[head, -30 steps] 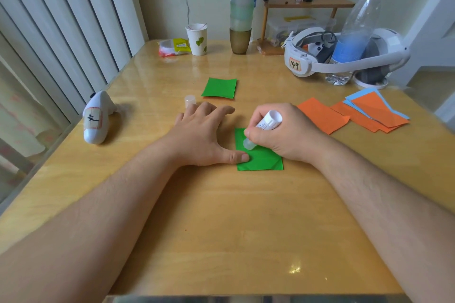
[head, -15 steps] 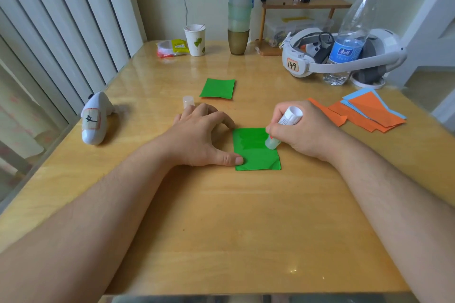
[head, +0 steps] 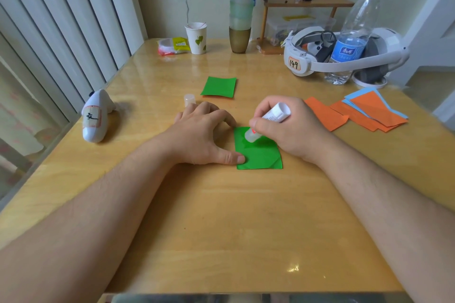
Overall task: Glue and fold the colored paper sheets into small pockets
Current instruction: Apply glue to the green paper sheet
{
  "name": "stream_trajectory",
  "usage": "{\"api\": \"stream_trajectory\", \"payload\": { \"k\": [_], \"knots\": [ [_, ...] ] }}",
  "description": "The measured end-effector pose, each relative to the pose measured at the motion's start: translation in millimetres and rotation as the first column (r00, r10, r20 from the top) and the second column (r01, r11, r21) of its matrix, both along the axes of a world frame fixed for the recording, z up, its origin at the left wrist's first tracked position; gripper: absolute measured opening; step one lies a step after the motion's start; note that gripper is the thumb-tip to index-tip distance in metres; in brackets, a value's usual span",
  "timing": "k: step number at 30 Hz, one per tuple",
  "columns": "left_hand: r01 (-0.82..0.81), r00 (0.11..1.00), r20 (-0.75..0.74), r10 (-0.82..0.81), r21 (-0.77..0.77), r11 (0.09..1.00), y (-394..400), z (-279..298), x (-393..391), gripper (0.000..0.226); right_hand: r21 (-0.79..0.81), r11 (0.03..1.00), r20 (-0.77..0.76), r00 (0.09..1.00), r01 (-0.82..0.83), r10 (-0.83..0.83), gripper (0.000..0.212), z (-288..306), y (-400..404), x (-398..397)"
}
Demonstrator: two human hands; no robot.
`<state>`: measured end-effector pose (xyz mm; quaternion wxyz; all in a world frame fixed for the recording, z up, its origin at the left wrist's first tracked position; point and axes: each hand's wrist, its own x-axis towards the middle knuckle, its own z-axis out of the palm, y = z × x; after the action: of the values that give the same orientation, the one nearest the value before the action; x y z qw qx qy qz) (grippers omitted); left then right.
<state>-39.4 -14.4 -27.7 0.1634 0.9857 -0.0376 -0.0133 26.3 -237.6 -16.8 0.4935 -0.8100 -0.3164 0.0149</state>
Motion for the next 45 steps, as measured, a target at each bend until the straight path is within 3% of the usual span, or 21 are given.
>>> {"api": "stream_trajectory", "payload": {
  "k": [9,16,35,41,45],
  "knots": [
    [-0.001,1.000,-0.005,0.001,-0.004,1.000,-1,0,-1,0.089,-0.140,0.990,0.032,0.999,-0.019,0.023,0.025,-3,8,-8],
    [-0.005,1.000,-0.004,0.004,-0.012,1.000,-1,1,-3,0.093,-0.185,0.982,-0.038,0.999,-0.045,0.039,0.016,-1,1,-4],
    [0.005,1.000,-0.029,-0.006,-0.022,1.000,1,4,-5,0.095,-0.119,0.991,-0.119,0.992,-0.060,0.046,0.004,-1,-26,9],
    [0.007,1.000,-0.012,-0.008,-0.015,1.000,0,4,-5,0.087,0.187,0.982,-0.189,0.982,0.030,0.006,0.009,2,-17,12],
    [0.008,1.000,-0.010,-0.008,-0.016,1.000,-1,4,-5,0.086,0.054,0.998,-0.074,0.997,0.010,-0.006,0.026,-6,-3,4]
  ]
}}
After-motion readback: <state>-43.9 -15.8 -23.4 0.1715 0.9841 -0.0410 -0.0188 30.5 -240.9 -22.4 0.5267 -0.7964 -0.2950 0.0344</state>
